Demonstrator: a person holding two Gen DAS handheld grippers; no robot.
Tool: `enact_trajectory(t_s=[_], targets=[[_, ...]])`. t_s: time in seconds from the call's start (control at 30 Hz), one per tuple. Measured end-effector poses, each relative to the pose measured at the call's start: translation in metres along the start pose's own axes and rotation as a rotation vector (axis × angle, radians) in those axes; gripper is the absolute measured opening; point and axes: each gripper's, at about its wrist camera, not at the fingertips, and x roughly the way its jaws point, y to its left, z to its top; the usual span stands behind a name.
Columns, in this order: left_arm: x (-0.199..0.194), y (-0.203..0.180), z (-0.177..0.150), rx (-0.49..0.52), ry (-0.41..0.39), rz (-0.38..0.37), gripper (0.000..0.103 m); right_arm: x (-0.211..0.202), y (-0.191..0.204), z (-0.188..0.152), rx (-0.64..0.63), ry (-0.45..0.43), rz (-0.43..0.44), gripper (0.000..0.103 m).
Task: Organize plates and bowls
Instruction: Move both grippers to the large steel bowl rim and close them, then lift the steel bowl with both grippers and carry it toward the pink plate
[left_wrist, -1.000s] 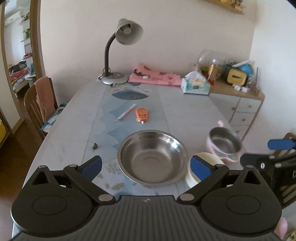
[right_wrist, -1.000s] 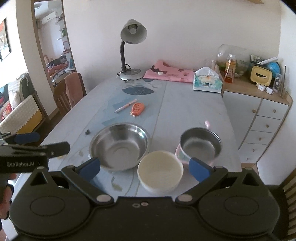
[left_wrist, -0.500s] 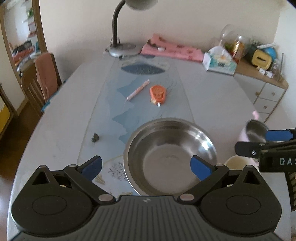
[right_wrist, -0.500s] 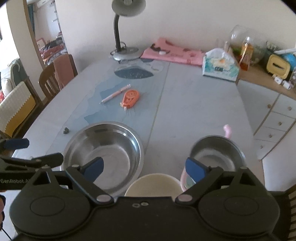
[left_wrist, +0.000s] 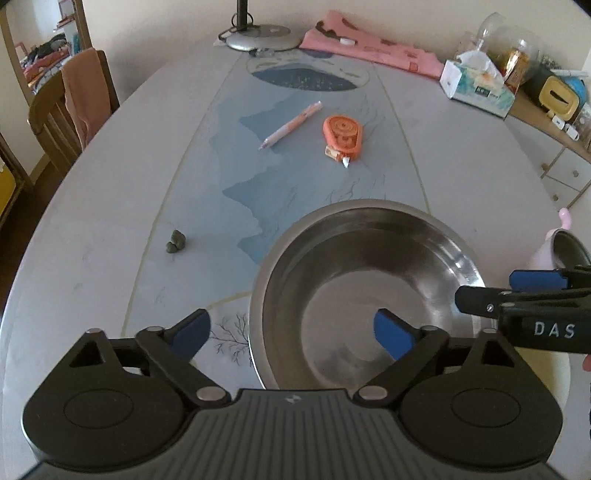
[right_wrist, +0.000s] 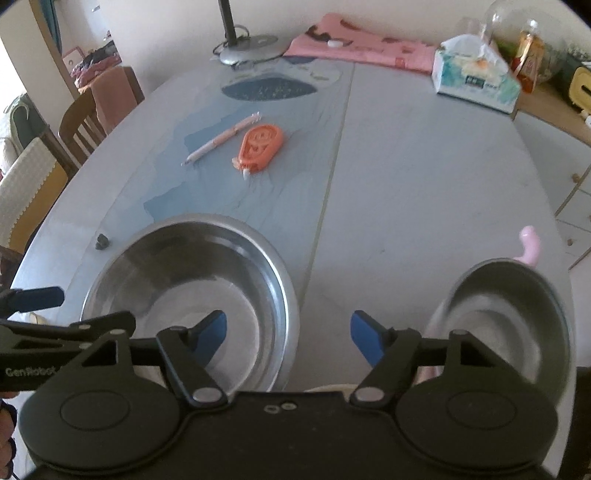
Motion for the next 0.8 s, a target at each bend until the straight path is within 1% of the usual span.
enact_trajectory(t_s=[0.07,0.1,0.13,0.2,0.27,0.3,0.37,0.43,0.53,0.67,0.73,0.8], targets=[[0.005,0.001,0.002,-0.006,0.011,0.005,0.092,0.005,0.000,0.000,0.003,0.013,-0.001,0.070],[0.008,0.001,0.003,-0.010,0.017,0.003,0.088,0.008,0.000,-0.001,0.007,0.020,0.002,0.067],[0.010,0.002,0.004,-0.016,0.025,0.001,0.079,0.009,-0.001,-0.001,0.009,0.024,0.004,0.064],[0.014,0.004,0.005,-0.032,0.046,-0.010,0.068,0.012,-0.001,-0.001,0.012,0.030,0.010,0.059],[0.016,0.007,0.004,-0.046,0.060,-0.021,0.066,0.013,-0.001,-0.003,0.014,0.035,0.014,0.054],[0.017,0.007,0.004,-0.048,0.063,-0.019,0.064,0.013,-0.001,-0.004,0.014,0.039,0.015,0.049],[0.017,0.006,0.003,-0.045,0.067,-0.015,0.056,0.014,-0.001,-0.005,0.018,0.044,0.017,0.045],[0.017,0.006,0.003,-0.048,0.073,-0.013,0.045,0.013,-0.001,-0.006,0.026,0.045,0.020,0.040],[0.017,0.008,0.002,-0.058,0.075,0.007,0.036,0.012,0.000,-0.006,0.036,0.045,0.030,0.031],[0.016,0.013,0.002,-0.084,0.083,0.017,0.030,0.011,0.003,-0.006,0.041,0.044,0.015,0.024],[0.015,0.017,0.001,-0.097,0.082,0.030,0.026,0.009,0.003,-0.006,0.047,0.045,0.010,0.016],[0.011,0.020,0.000,-0.105,0.074,0.034,0.022,0.006,0.004,-0.006,0.050,0.040,0.013,0.014]])
